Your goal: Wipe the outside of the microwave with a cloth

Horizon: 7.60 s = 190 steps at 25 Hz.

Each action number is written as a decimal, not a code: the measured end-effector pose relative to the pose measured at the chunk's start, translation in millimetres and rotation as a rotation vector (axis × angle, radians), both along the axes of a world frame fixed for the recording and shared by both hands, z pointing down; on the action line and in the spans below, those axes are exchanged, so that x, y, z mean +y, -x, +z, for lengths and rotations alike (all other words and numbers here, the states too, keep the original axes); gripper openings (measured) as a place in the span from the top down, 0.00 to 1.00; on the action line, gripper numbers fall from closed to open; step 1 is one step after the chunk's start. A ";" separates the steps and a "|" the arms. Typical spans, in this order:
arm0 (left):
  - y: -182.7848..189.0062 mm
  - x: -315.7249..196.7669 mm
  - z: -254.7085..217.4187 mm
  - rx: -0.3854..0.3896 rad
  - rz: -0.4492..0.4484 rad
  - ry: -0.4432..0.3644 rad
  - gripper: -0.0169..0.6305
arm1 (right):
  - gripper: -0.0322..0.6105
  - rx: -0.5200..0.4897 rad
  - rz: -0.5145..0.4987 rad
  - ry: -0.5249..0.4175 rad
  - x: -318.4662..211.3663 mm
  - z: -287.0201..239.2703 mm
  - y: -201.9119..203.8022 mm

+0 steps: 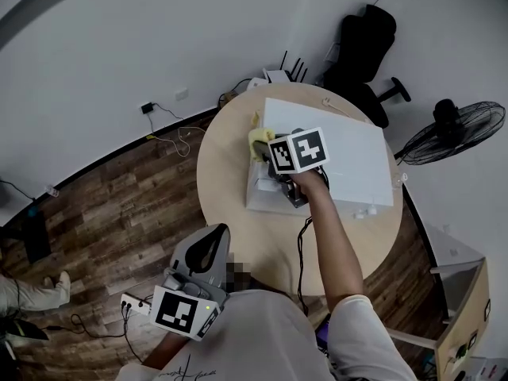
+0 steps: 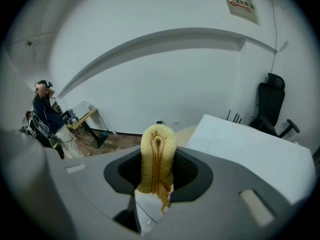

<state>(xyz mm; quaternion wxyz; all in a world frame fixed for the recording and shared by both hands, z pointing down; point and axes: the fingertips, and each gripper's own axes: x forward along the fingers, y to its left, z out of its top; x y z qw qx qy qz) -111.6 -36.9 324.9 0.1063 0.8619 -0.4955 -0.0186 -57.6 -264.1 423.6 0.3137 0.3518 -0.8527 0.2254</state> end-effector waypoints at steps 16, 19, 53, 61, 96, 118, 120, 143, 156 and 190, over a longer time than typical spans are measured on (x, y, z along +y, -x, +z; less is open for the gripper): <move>-37.7 -6.9 2.2 -0.007 0.111 -0.004 0.99 | 0.74 -0.066 0.124 -0.057 14.8 -39.6 -98.7; -50.6 -9.8 4.3 -0.008 0.141 0.000 0.99 | 0.74 -0.064 0.161 -0.060 16.0 -40.2 -123.9; -155.3 -26.3 19.2 -0.043 0.291 0.053 0.99 | 0.74 0.260 0.567 0.033 60.7 16.2 -442.6; -143.2 -23.4 22.4 -0.038 0.272 0.056 0.99 | 0.74 0.234 0.545 0.049 63.5 21.1 -422.6; -86.8 -12.0 24.9 -0.004 0.245 0.041 0.99 | 0.74 0.176 0.409 0.047 37.9 24.1 -265.6; -53.2 0.9 13.5 0.021 0.176 0.012 0.99 | 0.74 0.052 0.258 0.052 44.6 18.4 -120.6; -50.4 2.1 12.5 0.018 0.171 0.009 0.99 | 0.74 0.052 0.243 0.047 45.7 17.9 -110.0; -39.6 17.8 6.8 -0.011 0.106 0.022 0.99 | 0.74 -0.197 0.099 0.009 71.0 -9.1 -40.1; -67.3 22.8 6.7 -0.033 0.042 0.009 0.99 | 0.74 -0.299 0.117 -0.107 112.6 -37.6 -113.0; -147.6 75.8 59.2 -0.098 -0.049 0.109 0.99 | 0.74 -0.315 0.331 -0.347 279.3 -32.9 -330.0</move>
